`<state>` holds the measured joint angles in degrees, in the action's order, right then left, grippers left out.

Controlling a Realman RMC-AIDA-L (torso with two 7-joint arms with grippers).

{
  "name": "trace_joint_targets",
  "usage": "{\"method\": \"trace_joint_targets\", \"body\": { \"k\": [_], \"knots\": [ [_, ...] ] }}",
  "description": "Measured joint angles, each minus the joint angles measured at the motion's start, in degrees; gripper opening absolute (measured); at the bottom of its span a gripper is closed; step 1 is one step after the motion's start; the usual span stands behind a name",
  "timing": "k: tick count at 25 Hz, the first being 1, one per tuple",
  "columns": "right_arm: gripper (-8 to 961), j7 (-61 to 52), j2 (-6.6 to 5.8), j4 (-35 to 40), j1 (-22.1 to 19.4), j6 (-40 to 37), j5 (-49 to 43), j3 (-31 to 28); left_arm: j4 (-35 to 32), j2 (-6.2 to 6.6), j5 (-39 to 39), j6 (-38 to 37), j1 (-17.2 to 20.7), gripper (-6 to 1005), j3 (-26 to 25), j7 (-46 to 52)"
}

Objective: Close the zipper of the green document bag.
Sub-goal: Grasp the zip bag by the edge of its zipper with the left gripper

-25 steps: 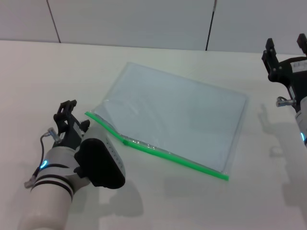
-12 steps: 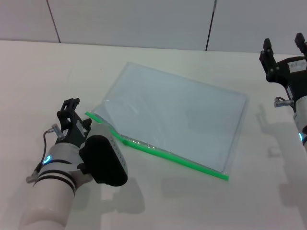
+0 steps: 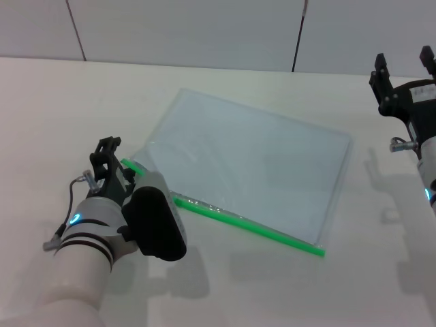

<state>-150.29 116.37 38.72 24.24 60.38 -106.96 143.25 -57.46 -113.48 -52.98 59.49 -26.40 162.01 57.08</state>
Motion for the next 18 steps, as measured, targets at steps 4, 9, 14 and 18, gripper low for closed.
{"method": "trace_joint_targets", "body": {
  "k": [4,9,14,18],
  "knots": [
    [669,0.00,0.00,0.05,-0.13,0.01,0.00,-0.07,0.17,0.00,0.35,-1.40,-0.33,657,0.20,-0.40],
    [668,0.00,0.00,0.13,-0.10,0.01,0.00,-0.01,0.17,0.02,0.39,-2.80,-0.53,656,0.19,-2.00],
    [667,0.04,0.00,0.14,0.01,0.01,0.00,0.07,0.19,0.02,0.41,-3.65,-0.80,656,0.07,-2.96],
    [666,0.06,0.00,0.13,0.07,0.01,0.00,0.12,0.33,0.02,0.41,-3.89,-1.26,656,-0.08,-3.71]
  ]
}}
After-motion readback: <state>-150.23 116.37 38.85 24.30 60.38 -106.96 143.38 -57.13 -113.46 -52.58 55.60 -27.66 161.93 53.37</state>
